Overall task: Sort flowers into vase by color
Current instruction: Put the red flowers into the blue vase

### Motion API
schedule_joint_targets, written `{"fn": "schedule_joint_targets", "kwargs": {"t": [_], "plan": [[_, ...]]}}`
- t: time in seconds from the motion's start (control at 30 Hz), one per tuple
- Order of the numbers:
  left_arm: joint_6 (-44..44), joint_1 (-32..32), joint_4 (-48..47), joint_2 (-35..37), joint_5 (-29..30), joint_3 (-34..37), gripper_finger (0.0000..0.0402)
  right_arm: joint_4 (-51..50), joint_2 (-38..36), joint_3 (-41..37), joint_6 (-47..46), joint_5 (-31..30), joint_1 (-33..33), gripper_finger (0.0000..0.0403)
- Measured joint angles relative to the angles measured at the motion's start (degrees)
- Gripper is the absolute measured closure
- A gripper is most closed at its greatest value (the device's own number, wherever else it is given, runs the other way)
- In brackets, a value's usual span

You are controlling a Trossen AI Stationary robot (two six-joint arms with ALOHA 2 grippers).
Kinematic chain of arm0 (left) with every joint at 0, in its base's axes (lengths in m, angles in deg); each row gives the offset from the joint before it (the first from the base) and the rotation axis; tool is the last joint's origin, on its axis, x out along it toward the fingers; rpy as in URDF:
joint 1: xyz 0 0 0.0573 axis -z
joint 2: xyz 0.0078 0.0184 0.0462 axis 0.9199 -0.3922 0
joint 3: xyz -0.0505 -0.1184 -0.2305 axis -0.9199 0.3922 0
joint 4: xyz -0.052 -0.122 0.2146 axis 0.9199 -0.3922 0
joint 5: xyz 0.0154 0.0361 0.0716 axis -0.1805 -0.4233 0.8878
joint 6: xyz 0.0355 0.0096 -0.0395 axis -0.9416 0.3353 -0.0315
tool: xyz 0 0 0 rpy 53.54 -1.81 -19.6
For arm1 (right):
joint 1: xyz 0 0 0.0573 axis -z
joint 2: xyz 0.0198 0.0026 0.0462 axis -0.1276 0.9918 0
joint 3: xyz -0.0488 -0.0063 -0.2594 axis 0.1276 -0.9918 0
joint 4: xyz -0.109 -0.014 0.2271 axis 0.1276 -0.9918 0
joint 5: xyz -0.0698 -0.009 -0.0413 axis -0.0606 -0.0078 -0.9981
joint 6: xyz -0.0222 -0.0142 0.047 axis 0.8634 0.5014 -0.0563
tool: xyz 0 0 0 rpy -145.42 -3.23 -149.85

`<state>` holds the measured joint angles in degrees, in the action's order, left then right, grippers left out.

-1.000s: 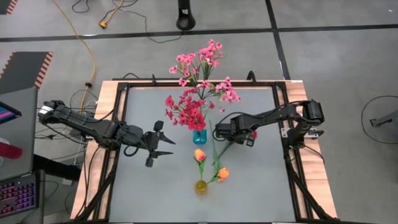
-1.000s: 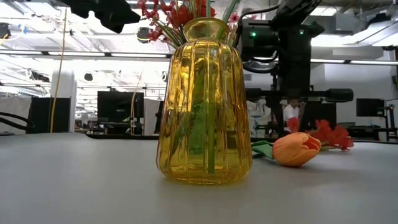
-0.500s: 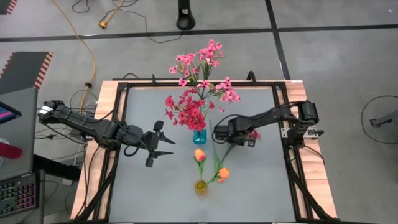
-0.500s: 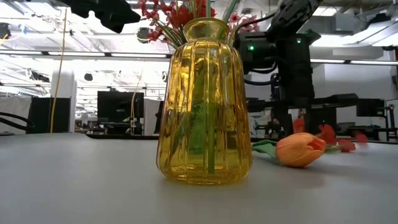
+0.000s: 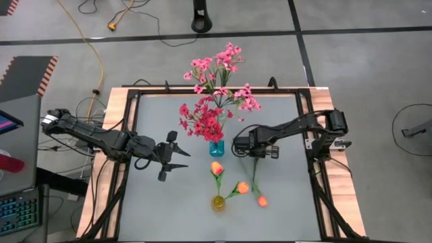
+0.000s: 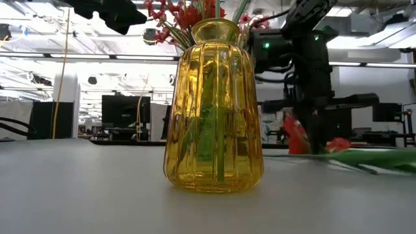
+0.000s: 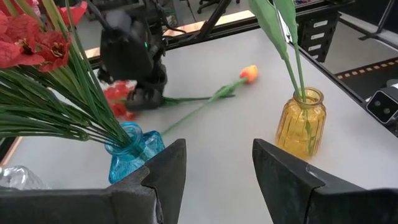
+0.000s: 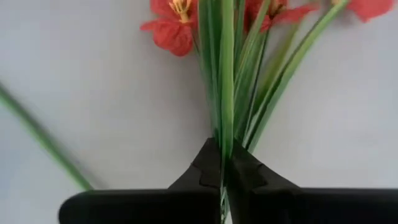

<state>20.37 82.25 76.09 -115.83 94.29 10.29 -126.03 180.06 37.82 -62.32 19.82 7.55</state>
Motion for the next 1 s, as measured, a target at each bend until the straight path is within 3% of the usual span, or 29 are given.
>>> {"fn": "schedule_joint_targets", "kwargs": {"t": [0.67,1.0], "plan": [[0.5,0.0,2.3,0.0,0.0,0.0,0.0228,-16.8,-20.1,0.1,-7.9,-23.0,-10.6,0.0369],[0.9,0.0,2.5,0.0,0.0,0.0,0.0228,-16.8,-27.4,0.1,-7.6,-41.9,-18.0,0.0369]]}}
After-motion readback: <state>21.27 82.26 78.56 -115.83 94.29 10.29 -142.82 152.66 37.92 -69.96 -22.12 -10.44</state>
